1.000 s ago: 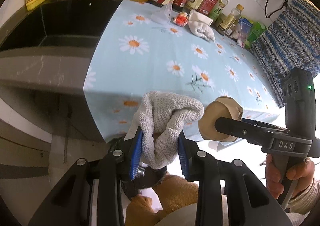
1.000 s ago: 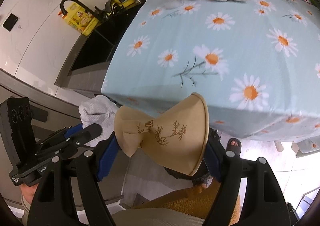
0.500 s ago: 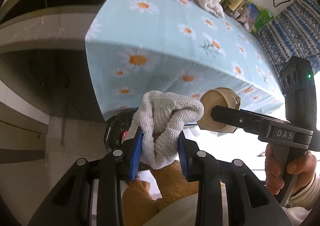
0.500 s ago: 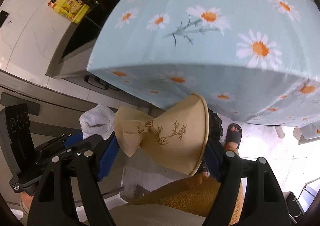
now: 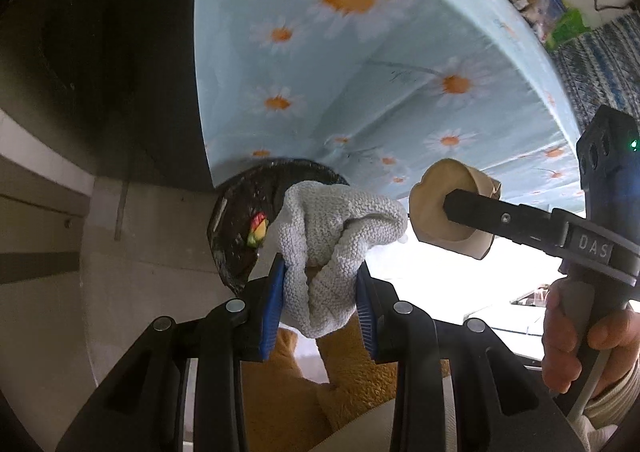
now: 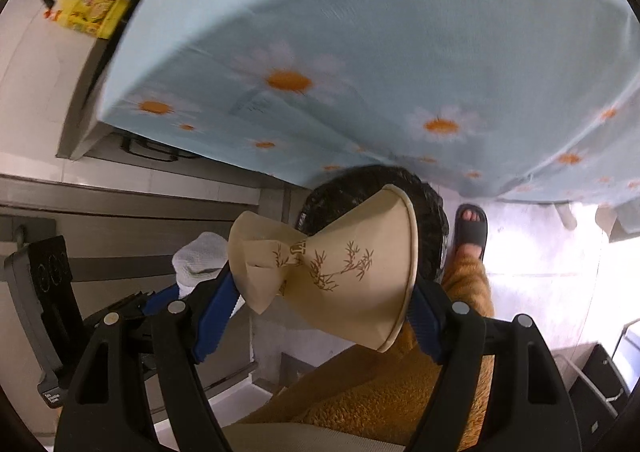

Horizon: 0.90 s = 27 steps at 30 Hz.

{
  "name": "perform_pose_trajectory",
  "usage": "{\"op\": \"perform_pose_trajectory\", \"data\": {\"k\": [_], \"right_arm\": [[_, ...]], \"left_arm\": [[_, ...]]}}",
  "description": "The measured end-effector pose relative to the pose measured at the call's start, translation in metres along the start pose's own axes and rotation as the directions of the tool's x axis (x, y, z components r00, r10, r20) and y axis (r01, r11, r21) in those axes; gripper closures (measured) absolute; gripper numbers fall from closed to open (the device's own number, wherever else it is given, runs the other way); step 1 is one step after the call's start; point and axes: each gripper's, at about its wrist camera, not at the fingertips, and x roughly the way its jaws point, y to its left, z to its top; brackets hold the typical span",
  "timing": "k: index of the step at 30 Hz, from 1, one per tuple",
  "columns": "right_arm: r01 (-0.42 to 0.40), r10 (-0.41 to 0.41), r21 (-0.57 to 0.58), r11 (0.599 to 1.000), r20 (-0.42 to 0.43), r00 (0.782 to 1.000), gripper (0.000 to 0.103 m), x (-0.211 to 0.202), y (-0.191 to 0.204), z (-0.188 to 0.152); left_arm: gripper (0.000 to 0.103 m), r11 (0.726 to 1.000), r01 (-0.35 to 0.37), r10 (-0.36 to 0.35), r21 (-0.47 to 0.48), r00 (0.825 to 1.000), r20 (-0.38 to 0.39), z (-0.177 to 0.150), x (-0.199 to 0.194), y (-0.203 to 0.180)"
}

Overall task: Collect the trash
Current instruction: 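Open both tools to drop the cup and cloth into the bin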

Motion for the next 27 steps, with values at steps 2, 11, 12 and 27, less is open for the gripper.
{"op": "perform_pose_trajectory", "data": {"k": [2, 11, 12, 27], "right_arm": [[-0.001, 0.002, 0.020, 1.000, -0.022, 1.000, 0.028, 0.009, -0.006, -0.001], [0.000, 0.004, 0.060, 0.998, -0.056, 0.998, 0.028, 0.031, -0.016, 0.003], [0.003, 0.001, 0.061, 0.998, -0.057, 0.998, 0.028, 0.030, -0.015, 0.004], [-0.027, 0.034, 0.107, 0.994, -0.062, 0.997, 0.020, 0.026, -0.019, 0.012]], "left_arm": [[0.072, 1.000, 0.005, -0.005, -0.012, 1.000, -0.015, 0.000, 0.008, 0.004], [0.072, 0.998, 0.015, -0.018, -0.056, 0.998, -0.054, 0.001, 0.032, 0.006], [0.072, 0.998, 0.011, -0.014, -0.054, 0.998, -0.058, 0.002, 0.033, 0.006], [0.038, 0.996, -0.043, 0.037, -0.078, 0.997, -0.073, 0.008, 0.041, 0.007]]}}
